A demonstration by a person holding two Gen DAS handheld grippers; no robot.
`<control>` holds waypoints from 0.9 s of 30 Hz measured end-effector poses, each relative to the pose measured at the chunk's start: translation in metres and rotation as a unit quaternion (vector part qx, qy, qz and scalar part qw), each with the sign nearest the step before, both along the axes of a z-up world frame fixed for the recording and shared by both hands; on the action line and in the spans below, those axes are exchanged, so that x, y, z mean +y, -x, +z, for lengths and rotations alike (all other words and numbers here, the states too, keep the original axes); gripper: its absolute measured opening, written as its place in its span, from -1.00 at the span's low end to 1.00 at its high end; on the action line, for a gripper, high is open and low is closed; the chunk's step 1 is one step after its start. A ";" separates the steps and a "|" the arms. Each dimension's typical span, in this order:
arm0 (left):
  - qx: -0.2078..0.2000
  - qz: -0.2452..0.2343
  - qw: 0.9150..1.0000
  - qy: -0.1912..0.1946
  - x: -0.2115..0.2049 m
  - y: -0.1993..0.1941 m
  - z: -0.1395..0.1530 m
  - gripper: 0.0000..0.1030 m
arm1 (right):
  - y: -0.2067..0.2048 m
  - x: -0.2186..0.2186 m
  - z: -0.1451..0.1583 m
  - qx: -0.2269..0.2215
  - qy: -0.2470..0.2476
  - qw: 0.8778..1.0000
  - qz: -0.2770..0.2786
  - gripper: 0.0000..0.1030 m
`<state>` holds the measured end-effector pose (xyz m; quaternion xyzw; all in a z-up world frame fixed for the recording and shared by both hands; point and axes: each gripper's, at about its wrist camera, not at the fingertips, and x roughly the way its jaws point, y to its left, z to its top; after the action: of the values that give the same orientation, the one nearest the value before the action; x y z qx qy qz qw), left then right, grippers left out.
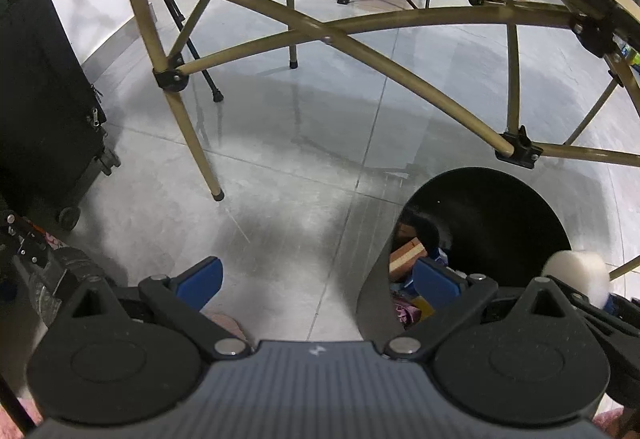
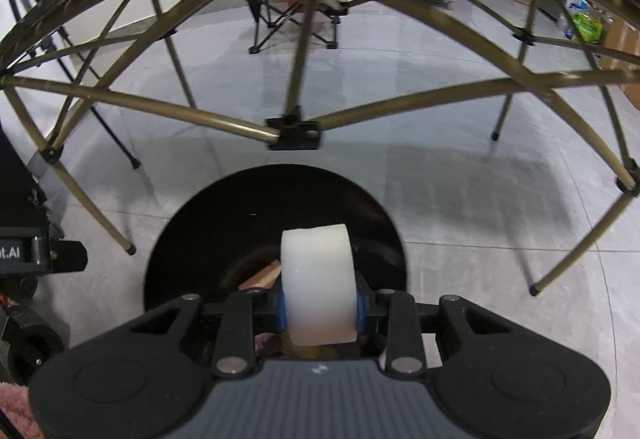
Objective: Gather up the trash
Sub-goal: 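Move the right gripper with the foam roll over the black bin, then open the right gripper to drop the foam roll into the bin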
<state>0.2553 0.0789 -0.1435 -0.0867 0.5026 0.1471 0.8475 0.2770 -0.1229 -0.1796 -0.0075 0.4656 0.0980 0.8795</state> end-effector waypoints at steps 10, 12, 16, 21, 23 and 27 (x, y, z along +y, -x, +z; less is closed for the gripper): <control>0.001 0.008 1.000 0.004 0.016 0.007 -0.001 1.00 | -0.008 0.026 -0.008 0.015 0.008 1.000 0.015 -0.44; 0.002 0.011 1.000 0.005 0.018 0.008 -0.002 1.00 | -0.009 0.028 -0.009 0.017 0.008 1.000 0.017 -0.44; 0.004 0.016 1.000 0.009 0.023 0.010 -0.002 1.00 | -0.012 0.031 -0.010 0.022 0.001 1.000 0.020 -0.42; 0.002 0.017 1.000 0.013 0.026 0.011 -0.002 1.00 | -0.018 0.028 -0.012 0.027 -0.004 1.000 0.012 0.85; 0.001 0.017 1.000 0.014 0.027 0.012 -0.001 1.00 | -0.018 0.027 -0.011 0.027 -0.002 1.000 0.006 1.00; -0.002 0.015 1.000 0.017 0.026 0.013 0.000 1.00 | -0.019 0.023 -0.012 0.031 -0.006 0.999 0.001 1.00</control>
<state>0.2426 0.1046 -0.1435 -0.1088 0.5021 0.1512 0.8445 0.2960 -0.0997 -0.1915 0.0002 0.4922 0.1016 0.8645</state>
